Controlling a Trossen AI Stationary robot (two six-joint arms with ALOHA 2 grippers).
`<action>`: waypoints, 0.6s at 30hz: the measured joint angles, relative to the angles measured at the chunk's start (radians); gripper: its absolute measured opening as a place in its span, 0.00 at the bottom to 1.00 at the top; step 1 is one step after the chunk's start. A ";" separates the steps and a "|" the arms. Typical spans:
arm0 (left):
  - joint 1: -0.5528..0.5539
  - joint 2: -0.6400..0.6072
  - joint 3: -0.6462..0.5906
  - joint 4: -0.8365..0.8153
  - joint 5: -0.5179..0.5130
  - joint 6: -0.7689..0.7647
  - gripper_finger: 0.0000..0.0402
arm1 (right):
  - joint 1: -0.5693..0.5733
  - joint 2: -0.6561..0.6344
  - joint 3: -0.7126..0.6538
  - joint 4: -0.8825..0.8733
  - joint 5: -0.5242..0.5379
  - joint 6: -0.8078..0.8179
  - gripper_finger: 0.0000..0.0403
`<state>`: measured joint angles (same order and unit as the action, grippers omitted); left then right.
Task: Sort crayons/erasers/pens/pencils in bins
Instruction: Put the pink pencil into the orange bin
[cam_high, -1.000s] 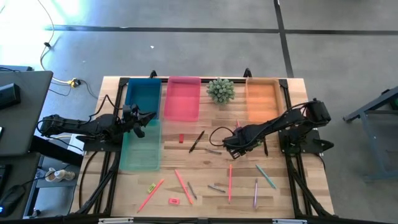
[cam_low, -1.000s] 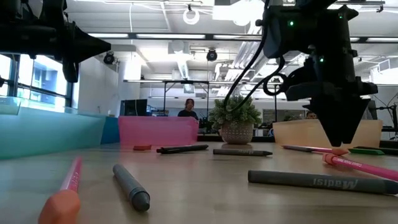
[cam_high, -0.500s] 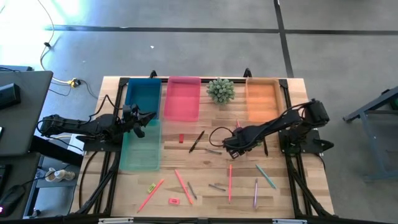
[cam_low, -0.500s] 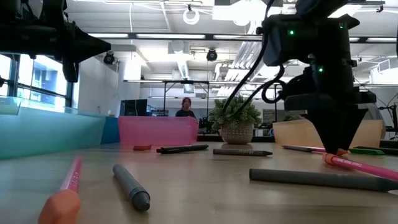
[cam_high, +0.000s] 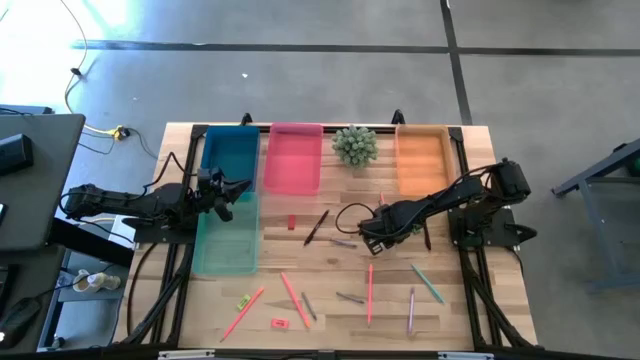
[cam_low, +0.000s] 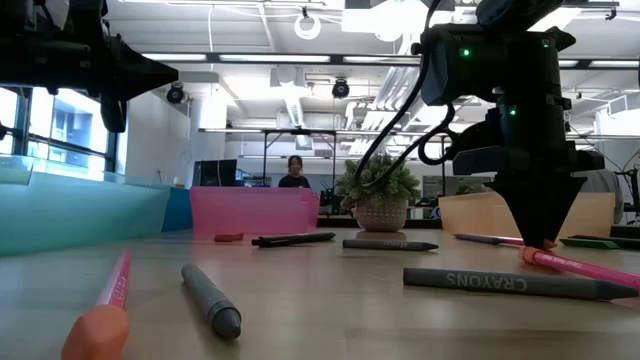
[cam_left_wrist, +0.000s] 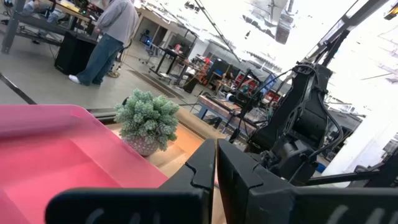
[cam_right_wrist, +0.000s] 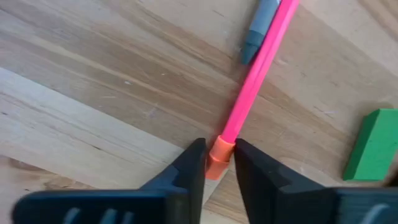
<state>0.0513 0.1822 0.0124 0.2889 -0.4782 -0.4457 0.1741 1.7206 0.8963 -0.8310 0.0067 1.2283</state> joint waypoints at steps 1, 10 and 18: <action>0.000 0.000 0.000 0.000 0.000 0.000 0.01 | 0.000 0.000 0.000 0.000 -0.001 0.003 0.14; 0.000 0.000 0.000 0.000 0.000 0.001 0.01 | 0.000 0.000 0.000 -0.007 -0.008 0.025 0.05; 0.000 0.000 0.000 0.000 0.000 0.003 0.01 | 0.002 -0.060 -0.009 -0.060 -0.010 0.030 0.05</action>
<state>0.0513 0.1822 0.0124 0.2886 -0.4778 -0.4431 0.1761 1.6602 0.8870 -0.8909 -0.0035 1.2582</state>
